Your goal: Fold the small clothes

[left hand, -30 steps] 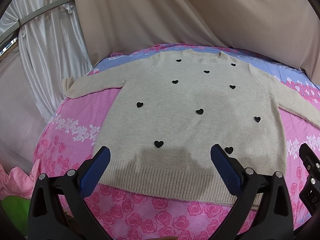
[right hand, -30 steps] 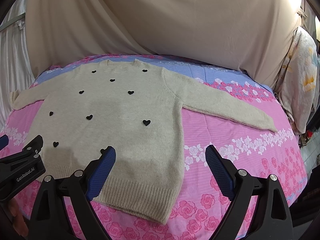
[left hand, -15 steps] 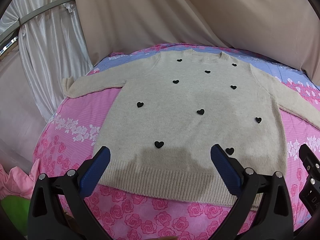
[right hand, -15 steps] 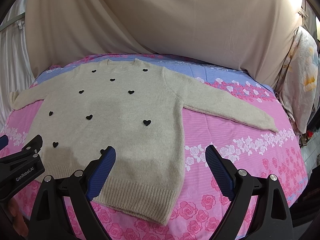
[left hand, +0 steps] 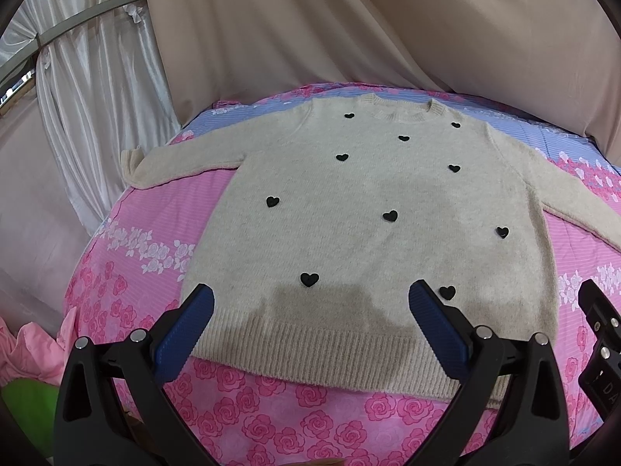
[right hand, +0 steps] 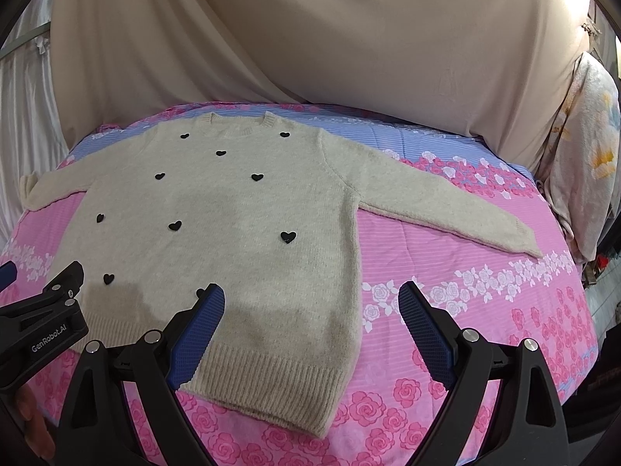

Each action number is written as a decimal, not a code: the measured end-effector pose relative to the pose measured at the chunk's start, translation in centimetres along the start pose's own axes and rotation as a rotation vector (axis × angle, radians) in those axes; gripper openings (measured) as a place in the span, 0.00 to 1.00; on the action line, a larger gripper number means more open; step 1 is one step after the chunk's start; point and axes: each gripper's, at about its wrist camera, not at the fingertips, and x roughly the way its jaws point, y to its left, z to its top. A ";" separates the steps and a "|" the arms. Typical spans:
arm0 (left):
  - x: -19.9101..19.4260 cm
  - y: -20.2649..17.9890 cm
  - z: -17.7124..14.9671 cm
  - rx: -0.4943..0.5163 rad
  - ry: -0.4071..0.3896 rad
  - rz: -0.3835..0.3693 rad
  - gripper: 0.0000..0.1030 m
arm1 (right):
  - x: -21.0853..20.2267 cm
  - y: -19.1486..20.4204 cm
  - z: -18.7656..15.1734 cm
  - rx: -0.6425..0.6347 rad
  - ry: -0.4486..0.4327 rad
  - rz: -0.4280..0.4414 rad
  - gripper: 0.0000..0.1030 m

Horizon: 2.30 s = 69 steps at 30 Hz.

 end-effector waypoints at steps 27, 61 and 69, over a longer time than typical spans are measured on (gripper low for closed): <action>0.1 -0.5 0.1 0.007 0.003 0.000 0.95 | 0.0 -0.1 0.1 -0.001 0.001 -0.001 0.87; 1.3 -8.2 1.9 0.051 0.055 -0.021 0.95 | 23.5 -45.1 0.4 0.916 0.253 -0.214 0.59; 2.2 -9.2 2.6 0.054 0.068 -0.027 0.95 | 22.1 -43.2 5.6 0.868 0.067 -0.027 0.07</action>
